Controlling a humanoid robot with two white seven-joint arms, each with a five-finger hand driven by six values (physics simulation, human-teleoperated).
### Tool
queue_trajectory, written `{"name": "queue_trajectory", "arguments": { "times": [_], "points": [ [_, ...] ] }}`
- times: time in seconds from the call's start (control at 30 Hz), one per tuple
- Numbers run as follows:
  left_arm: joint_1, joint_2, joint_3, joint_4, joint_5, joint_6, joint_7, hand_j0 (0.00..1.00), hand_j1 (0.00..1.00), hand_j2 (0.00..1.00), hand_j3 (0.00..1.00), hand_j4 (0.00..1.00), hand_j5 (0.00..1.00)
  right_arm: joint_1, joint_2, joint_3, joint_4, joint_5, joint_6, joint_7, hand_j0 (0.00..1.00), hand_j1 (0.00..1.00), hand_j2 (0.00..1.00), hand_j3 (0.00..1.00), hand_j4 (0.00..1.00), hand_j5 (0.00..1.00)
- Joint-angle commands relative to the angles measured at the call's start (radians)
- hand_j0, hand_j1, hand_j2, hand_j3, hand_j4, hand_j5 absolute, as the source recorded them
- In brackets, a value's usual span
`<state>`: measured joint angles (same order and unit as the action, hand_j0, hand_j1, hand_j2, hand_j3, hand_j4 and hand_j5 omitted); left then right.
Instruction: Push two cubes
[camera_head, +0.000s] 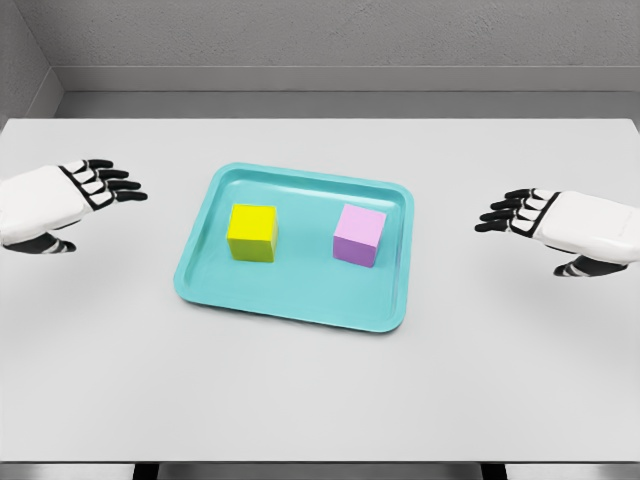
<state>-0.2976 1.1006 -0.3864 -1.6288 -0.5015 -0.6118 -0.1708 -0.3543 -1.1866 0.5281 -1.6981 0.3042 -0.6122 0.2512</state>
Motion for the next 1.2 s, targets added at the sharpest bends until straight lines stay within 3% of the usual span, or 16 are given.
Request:
{"name": "queue_trajectory", "arguments": {
  "times": [0.0,0.2,0.33,0.37,0.4,0.43,0.47,0.67,0.8,0.97,1.17],
  "points": [
    [0.0,-0.011,-0.006,-0.002,-0.009,0.001,-0.003,1.0,1.0,1.0,1.0,1.0,1.0,0.0,0.004,0.0,0.0,-0.004,0.001,0.0,1.0,1.0,1.0,1.0,1.0,1.0],
    [-0.008,-0.036,-0.006,0.0,-0.019,0.001,-0.003,1.0,1.0,1.0,1.0,1.0,1.0,-0.017,0.004,0.0,-0.008,-0.01,0.001,-0.009,1.0,1.0,1.0,1.0,1.0,1.0],
    [-0.014,-0.091,-0.006,0.003,-0.095,0.001,-0.004,1.0,1.0,1.0,1.0,1.0,1.0,-0.078,0.002,-0.019,0.012,0.003,0.001,0.003,1.0,1.0,1.0,1.0,1.0,1.0],
    [-0.015,-0.1,-0.006,0.009,-0.103,0.001,-0.004,1.0,1.0,1.0,1.0,1.0,1.0,-0.109,-0.002,-0.017,0.014,0.027,0.001,0.013,0.97,0.97,0.97,0.97,0.97,0.97],
    [-0.017,-0.1,-0.006,0.009,-0.112,0.001,-0.004,1.0,1.0,1.0,1.0,1.0,1.0,-0.121,0.008,-0.017,0.017,0.036,0.001,0.104,0.91,0.91,0.91,0.91,0.91,0.91],
    [-0.017,-0.113,-0.006,0.01,-0.13,0.001,-0.004,1.0,1.0,1.0,1.0,1.0,1.0,-0.146,0.05,-0.019,0.021,0.036,0.001,0.243,0.78,0.78,0.78,0.78,0.78,0.78],
    [-0.017,-0.123,-0.006,0.012,-0.144,0.001,-0.004,1.0,1.0,1.0,1.0,1.0,1.0,-0.156,0.07,-0.02,0.031,0.036,0.001,0.306,0.61,0.61,0.61,0.61,0.61,0.61],
    [-0.038,-0.173,-0.008,0.061,-0.183,0.001,-0.033,1.0,1.0,1.0,1.0,1.0,1.0,-0.172,0.245,-0.016,0.025,0.098,0.001,0.36,0.61,0.61,0.61,0.61,0.61,0.61],
    [-0.124,-0.192,-0.112,0.101,-0.193,0.001,-0.045,1.0,1.0,1.0,1.0,1.0,1.0,-0.172,0.314,-0.014,0.025,0.159,0.001,0.36,0.59,0.59,0.59,0.59,0.59,0.59],
    [-0.166,-0.222,-0.166,0.125,-0.204,0.001,-0.045,1.0,1.0,1.0,1.0,1.0,1.0,-0.17,0.369,-0.014,0.035,0.207,0.001,0.36,0.59,0.59,0.59,0.59,0.59,0.59],
    [-0.196,-0.22,-0.178,0.129,-0.206,0.001,-0.045,1.0,1.0,1.0,1.0,1.0,1.0,-0.172,0.449,-0.014,0.112,0.239,0.001,0.36,0.59,0.59,0.59,0.59,0.59,0.59]
  ]
}}
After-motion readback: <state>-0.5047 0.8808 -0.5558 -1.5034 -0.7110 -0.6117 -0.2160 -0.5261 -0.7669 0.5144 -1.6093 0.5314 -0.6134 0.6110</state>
